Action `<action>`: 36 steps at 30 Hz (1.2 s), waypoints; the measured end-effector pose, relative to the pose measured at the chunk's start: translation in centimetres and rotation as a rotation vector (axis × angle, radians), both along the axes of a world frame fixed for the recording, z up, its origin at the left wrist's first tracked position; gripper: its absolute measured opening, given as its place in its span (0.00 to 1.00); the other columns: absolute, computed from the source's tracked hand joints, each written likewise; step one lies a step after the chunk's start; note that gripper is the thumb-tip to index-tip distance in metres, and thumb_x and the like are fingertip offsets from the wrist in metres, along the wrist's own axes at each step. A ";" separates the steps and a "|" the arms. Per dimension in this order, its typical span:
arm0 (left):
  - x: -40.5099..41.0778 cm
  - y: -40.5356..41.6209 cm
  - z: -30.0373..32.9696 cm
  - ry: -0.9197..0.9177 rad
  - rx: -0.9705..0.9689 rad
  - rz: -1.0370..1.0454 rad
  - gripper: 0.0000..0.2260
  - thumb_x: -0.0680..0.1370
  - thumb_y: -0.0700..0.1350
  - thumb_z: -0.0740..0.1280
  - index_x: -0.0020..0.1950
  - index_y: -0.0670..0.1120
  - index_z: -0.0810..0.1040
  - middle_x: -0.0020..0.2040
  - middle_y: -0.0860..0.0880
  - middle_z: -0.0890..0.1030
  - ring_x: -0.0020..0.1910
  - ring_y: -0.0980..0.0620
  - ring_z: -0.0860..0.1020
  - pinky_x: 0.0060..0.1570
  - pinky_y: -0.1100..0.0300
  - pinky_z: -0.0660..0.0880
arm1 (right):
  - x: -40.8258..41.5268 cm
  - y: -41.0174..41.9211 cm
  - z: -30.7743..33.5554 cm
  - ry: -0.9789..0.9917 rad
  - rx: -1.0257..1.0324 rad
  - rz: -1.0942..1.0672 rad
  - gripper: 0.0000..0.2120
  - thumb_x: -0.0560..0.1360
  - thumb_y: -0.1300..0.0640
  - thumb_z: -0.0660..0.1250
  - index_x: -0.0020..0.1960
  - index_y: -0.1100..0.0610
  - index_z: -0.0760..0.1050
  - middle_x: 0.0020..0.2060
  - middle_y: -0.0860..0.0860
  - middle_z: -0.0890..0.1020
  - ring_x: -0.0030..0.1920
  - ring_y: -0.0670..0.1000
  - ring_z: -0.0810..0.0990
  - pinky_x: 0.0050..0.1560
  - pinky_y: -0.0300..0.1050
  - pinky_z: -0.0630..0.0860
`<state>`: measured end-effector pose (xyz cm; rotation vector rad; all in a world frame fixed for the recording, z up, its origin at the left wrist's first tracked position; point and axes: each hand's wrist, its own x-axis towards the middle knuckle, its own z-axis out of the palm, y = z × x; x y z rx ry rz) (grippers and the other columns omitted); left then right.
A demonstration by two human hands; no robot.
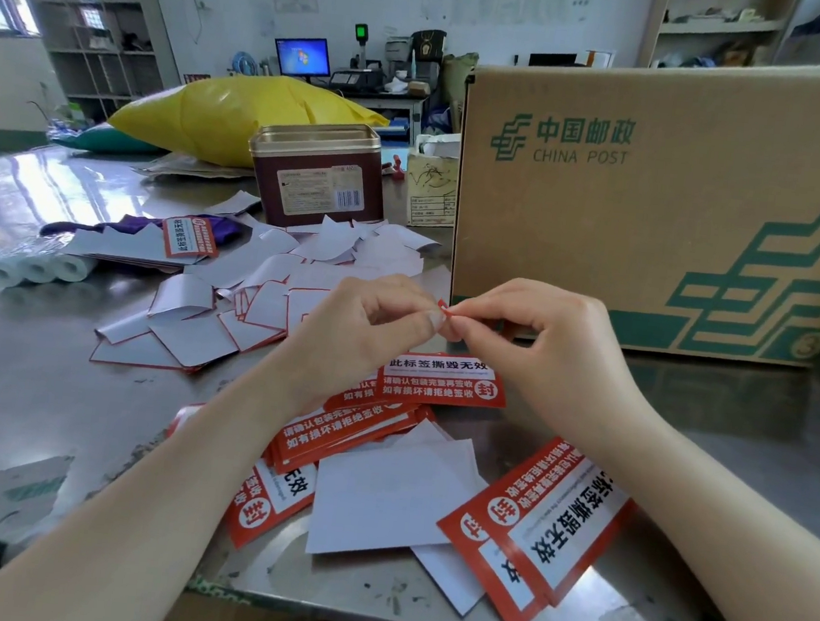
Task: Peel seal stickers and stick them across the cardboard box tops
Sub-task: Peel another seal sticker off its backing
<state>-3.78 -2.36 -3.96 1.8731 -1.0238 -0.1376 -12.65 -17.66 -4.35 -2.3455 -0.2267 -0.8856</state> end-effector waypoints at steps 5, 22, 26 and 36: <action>-0.1 0.2 0.1 0.109 -0.090 -0.003 0.05 0.75 0.45 0.67 0.44 0.50 0.84 0.43 0.51 0.82 0.46 0.52 0.81 0.48 0.59 0.78 | 0.0 0.0 0.0 -0.050 -0.029 -0.009 0.08 0.72 0.59 0.69 0.50 0.56 0.82 0.43 0.50 0.84 0.41 0.44 0.80 0.47 0.33 0.76; -0.3 0.1 0.4 0.121 -0.094 0.048 0.06 0.73 0.48 0.67 0.44 0.49 0.83 0.44 0.50 0.82 0.47 0.50 0.81 0.51 0.53 0.78 | 0.1 0.0 -0.3 -0.069 -0.060 -0.026 0.07 0.73 0.59 0.68 0.50 0.57 0.82 0.43 0.50 0.83 0.41 0.43 0.80 0.47 0.32 0.76; -0.3 0.1 0.3 0.101 -0.092 0.056 0.05 0.74 0.46 0.67 0.45 0.48 0.83 0.44 0.51 0.82 0.46 0.52 0.81 0.48 0.59 0.78 | 0.1 0.0 -0.3 -0.071 -0.067 -0.031 0.07 0.73 0.59 0.68 0.50 0.57 0.82 0.43 0.50 0.83 0.40 0.43 0.80 0.47 0.33 0.76; -0.2 -0.1 0.2 0.061 -0.084 0.086 0.05 0.75 0.45 0.67 0.45 0.49 0.82 0.42 0.53 0.81 0.45 0.56 0.79 0.47 0.65 0.77 | 0.0 0.1 -0.1 -0.076 -0.056 -0.021 0.08 0.72 0.59 0.69 0.50 0.58 0.82 0.43 0.51 0.83 0.41 0.43 0.79 0.48 0.32 0.75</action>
